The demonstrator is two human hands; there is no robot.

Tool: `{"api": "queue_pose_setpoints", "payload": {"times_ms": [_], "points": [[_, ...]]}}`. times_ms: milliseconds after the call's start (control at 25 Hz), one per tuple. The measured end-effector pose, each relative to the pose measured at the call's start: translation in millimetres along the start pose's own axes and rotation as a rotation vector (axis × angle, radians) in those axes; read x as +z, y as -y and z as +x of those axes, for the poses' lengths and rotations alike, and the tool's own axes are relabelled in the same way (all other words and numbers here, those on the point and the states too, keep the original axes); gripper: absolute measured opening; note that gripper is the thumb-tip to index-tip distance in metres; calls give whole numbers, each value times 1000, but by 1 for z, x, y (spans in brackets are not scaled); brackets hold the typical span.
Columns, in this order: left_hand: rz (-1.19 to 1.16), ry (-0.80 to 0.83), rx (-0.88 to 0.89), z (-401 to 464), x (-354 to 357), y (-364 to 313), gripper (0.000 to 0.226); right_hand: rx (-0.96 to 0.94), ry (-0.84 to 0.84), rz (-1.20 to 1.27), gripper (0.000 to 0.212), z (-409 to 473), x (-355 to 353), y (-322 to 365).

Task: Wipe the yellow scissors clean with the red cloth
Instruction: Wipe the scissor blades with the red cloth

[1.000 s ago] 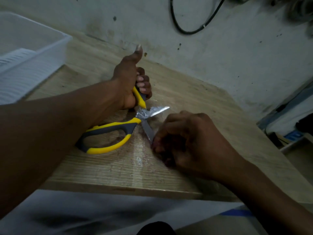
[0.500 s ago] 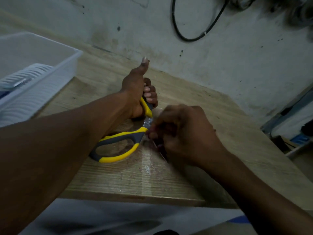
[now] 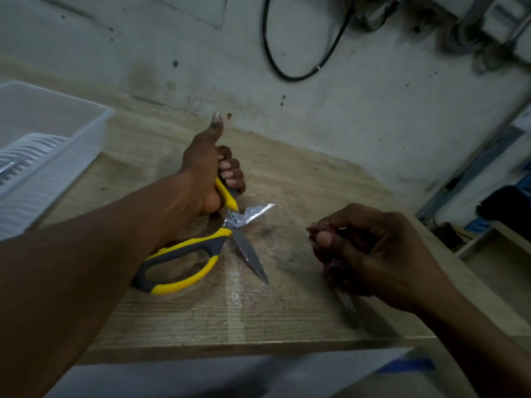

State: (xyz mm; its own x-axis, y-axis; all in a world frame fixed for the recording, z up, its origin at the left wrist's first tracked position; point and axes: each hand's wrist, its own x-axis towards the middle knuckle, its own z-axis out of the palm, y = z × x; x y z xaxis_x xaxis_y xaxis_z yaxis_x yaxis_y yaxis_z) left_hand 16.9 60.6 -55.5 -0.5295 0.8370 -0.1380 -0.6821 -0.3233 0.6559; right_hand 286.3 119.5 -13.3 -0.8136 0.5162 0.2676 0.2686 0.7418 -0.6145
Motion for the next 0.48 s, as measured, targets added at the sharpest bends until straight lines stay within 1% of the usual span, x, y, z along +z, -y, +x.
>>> {"api": "queue_pose_setpoints", "payload": {"times_ms": [80,160,240,320,360,400,440,480], "points": [[3,1,1,-1,0,0,73,-54,-92,-125,26,2,-2,-11],[4,9,1,-1,0,0,75,-61,-166,-138,39,3,-6,-17],[8,17,-1,-1,0,0,76,-67,-219,-127,39,0,-13,-20],[10,14,0,-1,-1,-1,76,-39,-222,-184,33,-8,-23,-30],[11,13,3,-1,-2,-2,76,13,-228,-252,31,-14,-27,-38],[15,13,5,-1,-2,-2,76,91,-268,-315,29,-20,-32,-47],[22,14,2,-1,-1,-1,76,198,-344,-325,24,-27,-37,-59],[27,15,-5,-1,1,0,75,317,-432,-238,22,-35,-42,-68]]}}
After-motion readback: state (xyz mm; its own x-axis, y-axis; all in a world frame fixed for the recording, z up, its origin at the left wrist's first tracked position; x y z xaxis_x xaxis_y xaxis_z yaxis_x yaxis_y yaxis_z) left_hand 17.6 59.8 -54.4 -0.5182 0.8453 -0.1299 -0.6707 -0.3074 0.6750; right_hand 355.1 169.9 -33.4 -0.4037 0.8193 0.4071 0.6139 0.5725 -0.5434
